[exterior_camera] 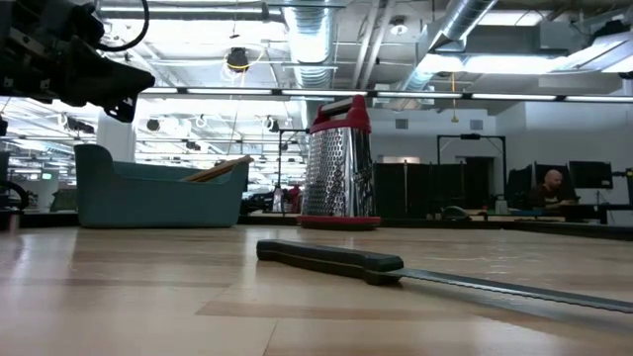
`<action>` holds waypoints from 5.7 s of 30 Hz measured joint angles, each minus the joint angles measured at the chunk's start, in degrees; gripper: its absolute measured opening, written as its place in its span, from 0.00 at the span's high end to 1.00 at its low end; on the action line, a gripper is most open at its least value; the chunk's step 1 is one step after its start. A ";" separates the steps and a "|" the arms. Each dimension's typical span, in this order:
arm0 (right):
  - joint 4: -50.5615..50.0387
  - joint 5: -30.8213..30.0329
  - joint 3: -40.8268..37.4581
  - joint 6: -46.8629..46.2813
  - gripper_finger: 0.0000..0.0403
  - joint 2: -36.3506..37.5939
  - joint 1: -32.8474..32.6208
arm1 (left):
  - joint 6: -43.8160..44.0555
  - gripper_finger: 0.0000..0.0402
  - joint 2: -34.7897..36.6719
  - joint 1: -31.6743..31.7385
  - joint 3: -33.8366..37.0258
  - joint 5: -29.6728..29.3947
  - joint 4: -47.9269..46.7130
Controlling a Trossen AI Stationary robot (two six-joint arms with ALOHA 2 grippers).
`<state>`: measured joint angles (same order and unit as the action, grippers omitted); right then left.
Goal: Pick & Place Kitchen Items
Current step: Put the black table knife into the yellow bin
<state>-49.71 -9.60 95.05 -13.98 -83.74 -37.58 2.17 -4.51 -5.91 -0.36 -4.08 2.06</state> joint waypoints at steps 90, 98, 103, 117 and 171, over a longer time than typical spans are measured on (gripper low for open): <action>-13.82 13.84 -24.87 -51.88 0.36 -0.63 -3.65 | 0.02 0.98 -0.09 0.00 0.00 0.02 2.42; 0.55 7.53 -22.77 -35.95 0.35 -3.07 11.52 | 0.00 0.98 -0.09 0.00 0.00 0.02 2.64; 2.36 7.84 -17.31 -26.26 0.35 -12.51 19.30 | 0.00 0.98 -0.07 0.00 0.00 0.02 2.82; -13.76 8.92 15.66 -22.49 0.35 -44.72 24.75 | 0.00 0.98 -0.07 0.00 0.00 0.02 3.11; -12.87 12.75 28.04 -18.32 0.35 -53.80 25.26 | 0.01 0.98 -0.10 0.00 0.02 0.02 4.55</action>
<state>-62.58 3.16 123.09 -32.30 -137.53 -12.32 2.19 -4.61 -5.91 -0.34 -4.05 6.61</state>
